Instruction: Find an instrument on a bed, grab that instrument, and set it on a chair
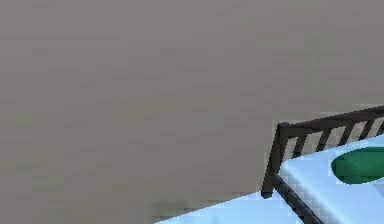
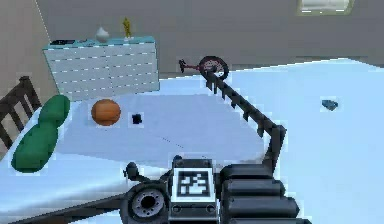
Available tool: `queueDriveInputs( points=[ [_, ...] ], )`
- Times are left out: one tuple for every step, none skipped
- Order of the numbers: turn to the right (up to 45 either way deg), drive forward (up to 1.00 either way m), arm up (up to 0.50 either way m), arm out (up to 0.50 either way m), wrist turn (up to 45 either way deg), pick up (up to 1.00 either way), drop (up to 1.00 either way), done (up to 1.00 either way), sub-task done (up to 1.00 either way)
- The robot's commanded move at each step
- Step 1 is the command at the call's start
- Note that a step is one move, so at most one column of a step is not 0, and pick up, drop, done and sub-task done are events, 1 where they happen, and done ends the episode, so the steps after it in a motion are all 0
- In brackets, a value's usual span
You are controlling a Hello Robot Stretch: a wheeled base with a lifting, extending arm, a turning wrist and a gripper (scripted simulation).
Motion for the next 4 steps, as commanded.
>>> queueDriveInputs(
  points=[
    [-45.0,0.0,0.0,0.0,0.0,0.0,0.0,0.0,0.0],
    [-45.0,0.0,0.0,0.0,0.0,0.0,0.0,0.0,0.0],
    [-45.0,0.0,0.0,0.0,0.0,0.0,0.0,0.0,0.0],
    [-33.0,0.0,0.0,0.0,0.0,0.0,0.0,0.0,0.0]
  ],
)
